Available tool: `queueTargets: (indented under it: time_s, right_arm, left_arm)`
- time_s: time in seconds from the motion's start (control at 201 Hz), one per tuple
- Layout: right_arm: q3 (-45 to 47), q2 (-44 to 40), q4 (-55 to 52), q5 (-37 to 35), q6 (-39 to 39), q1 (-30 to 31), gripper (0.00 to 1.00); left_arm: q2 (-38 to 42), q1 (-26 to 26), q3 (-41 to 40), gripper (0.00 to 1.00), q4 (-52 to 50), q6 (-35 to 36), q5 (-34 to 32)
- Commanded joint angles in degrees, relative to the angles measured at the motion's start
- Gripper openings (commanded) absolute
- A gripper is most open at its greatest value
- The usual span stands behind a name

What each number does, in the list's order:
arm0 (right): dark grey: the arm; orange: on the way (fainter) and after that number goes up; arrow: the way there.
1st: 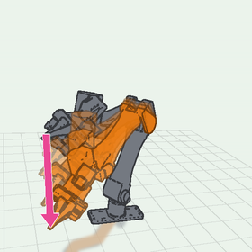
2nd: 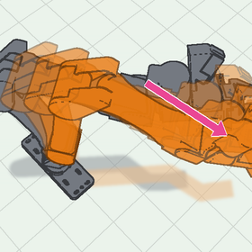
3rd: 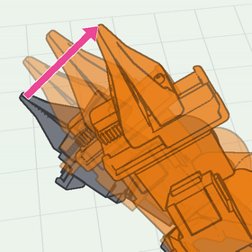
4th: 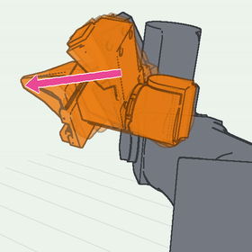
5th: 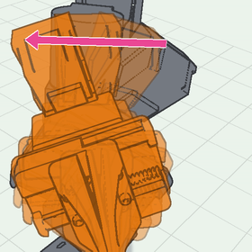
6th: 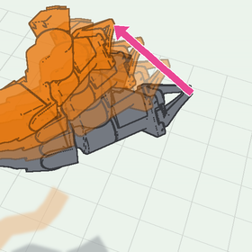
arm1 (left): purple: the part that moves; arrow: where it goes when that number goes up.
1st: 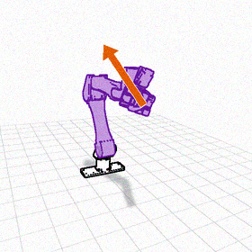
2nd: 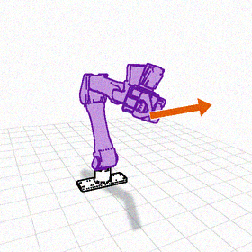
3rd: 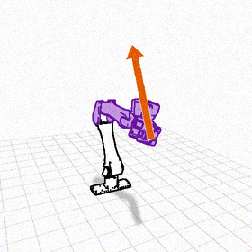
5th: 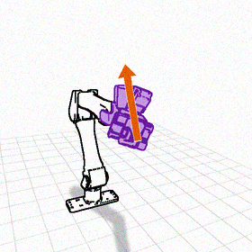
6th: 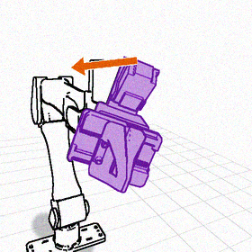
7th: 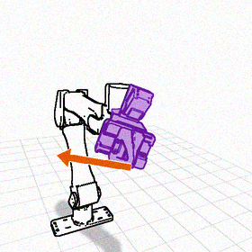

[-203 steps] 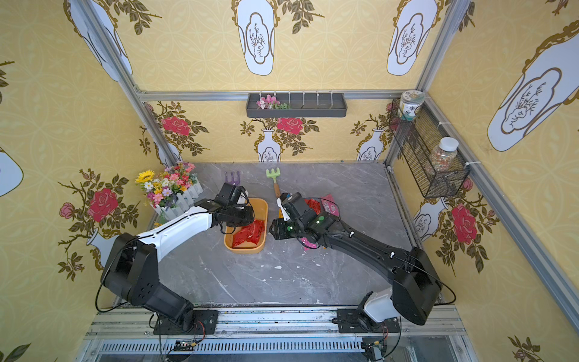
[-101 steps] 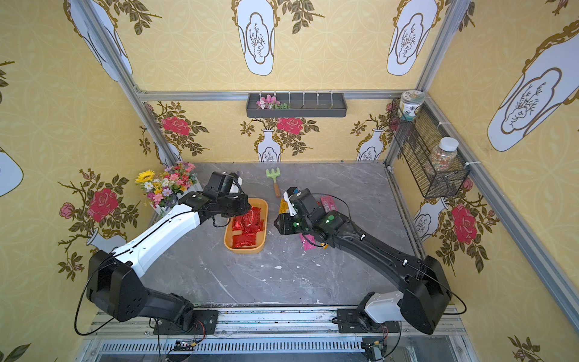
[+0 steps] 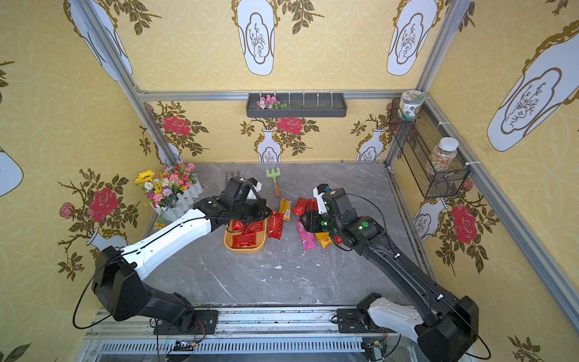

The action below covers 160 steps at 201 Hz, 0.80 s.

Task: Take the tea bags out of the storage box
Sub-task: Place the tea bag at the center of the board.

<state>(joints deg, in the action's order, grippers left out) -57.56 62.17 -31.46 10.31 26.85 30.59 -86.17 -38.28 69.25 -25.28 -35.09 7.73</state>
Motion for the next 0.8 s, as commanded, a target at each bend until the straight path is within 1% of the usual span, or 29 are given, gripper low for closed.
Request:
queueTargets:
  time_s: [0.0, 0.105, 0.129, 0.164, 0.259, 0.513, 0.792]
  right_arm:
    - [1.01, -1.96, -2.03, -0.73, -0.96, -0.27, 0.55]
    - [2.04, -3.73, -3.18, -1.08, -0.78, -0.36, 0.55]
    - [2.23, -4.14, -3.33, -1.08, -0.75, -0.35, 0.55]
    - [2.57, -4.69, -3.59, -1.16, -0.58, -0.35, 0.55]
    - [3.25, -5.89, -4.20, -1.51, -0.36, -0.37, 0.55]
    - [4.68, -7.48, -5.04, -1.98, -0.09, -0.44, 0.55]
    - [5.46, -7.16, -4.49, -1.78, 0.11, -0.44, 0.55]
  left_arm:
    - [-2.13, -1.86, -2.00, 0.00, 6.47, -4.87, 0.20]
    - [-4.72, -3.99, -3.56, 0.00, 10.34, -6.06, -0.41]
    - [-5.50, -4.35, -3.73, 0.00, 10.83, -6.08, -0.64]
    - [-6.40, -4.80, -3.86, 0.00, 11.60, -7.97, -1.07]
    - [-9.14, -5.64, -4.02, 0.00, 12.85, -8.57, -2.58]
    - [-14.63, -5.75, -5.74, 0.00, 16.64, -10.52, -3.28]
    - [-16.59, -5.73, -5.13, 0.00, 15.13, -10.44, -5.21]
